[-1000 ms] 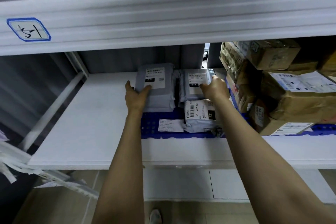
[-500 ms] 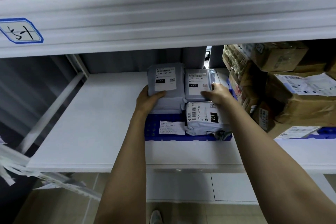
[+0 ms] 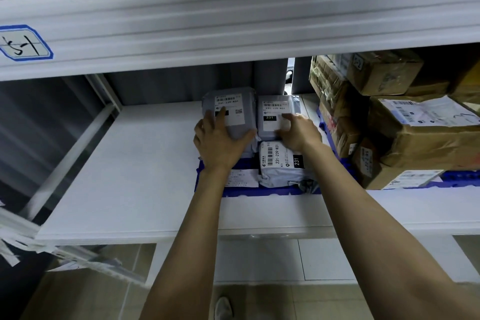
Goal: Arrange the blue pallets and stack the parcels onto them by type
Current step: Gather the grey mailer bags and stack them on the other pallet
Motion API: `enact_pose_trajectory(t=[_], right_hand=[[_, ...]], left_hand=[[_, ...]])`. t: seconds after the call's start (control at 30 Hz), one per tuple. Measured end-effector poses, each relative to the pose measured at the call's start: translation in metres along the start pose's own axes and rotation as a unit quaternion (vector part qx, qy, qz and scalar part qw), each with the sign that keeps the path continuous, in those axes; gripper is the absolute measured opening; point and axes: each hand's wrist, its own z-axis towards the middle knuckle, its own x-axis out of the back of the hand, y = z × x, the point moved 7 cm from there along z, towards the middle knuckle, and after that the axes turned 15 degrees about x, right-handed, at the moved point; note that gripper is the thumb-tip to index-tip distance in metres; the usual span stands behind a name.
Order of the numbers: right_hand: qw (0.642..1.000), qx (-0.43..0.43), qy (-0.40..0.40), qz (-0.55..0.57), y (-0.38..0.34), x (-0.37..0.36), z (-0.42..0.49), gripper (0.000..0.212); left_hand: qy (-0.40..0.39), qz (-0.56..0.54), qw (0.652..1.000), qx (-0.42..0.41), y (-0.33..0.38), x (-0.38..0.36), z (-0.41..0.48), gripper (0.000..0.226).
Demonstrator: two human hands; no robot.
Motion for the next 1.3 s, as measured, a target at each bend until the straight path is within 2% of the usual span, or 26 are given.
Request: enact_pose_trajectory(t=[0.17,0.3,0.4,0.6,0.77,0.87,0.93,1.03,1.13,1.2,1.3], right_hand=[[1.0,-0.023,-0.009,0.017,0.002,0.003,0.003,0.053],[0.999,-0.034,0.001,0.012,0.007,0.006,0.006,0.047],[0.999,-0.041,0.023,0.008,0.012,0.008,0.005,0.031],[0.996,-0.06,0.063,0.035,0.023,0.013,0.004,0.032],[0.996,-0.051,0.067,0.04,0.025,0.016,0.003,0.027],[0.995,-0.049,0.065,0.048,0.026,0.019,-0.002,0.029],[0.996,-0.033,0.07,0.048,0.025,0.022,-0.009,0.034],[0.993,-0.023,0.101,0.065,0.027,0.026,-0.022,0.036],[0.984,-0.021,0.144,0.105,0.031,0.026,-0.04,0.035],[0.976,-0.016,0.168,0.139,0.032,0.025,-0.051,0.034],[0.965,-0.02,0.191,0.176,0.038,0.022,-0.068,0.034]], left_hand=[[-0.061,0.103,0.991,0.062,0.011,-0.014,0.005,0.107],[-0.09,0.174,0.978,0.076,0.014,-0.027,0.006,0.11],[-0.086,0.176,0.978,0.066,0.015,-0.029,0.01,0.103],[-0.082,0.173,0.981,0.04,0.016,-0.03,0.013,0.099],[-0.074,0.157,0.984,0.037,0.024,-0.025,0.006,0.097],[-0.035,0.123,0.992,-0.005,0.038,-0.015,-0.009,0.09],[-0.022,0.08,0.994,-0.071,0.051,-0.01,-0.025,0.086],[-0.079,0.034,0.981,-0.175,0.067,-0.016,-0.056,0.084],[-0.146,0.071,0.957,-0.241,0.069,-0.034,-0.08,0.088],[-0.169,0.083,0.947,-0.262,0.065,-0.044,-0.088,0.089],[-0.183,0.073,0.95,-0.243,0.06,-0.051,-0.091,0.08]])
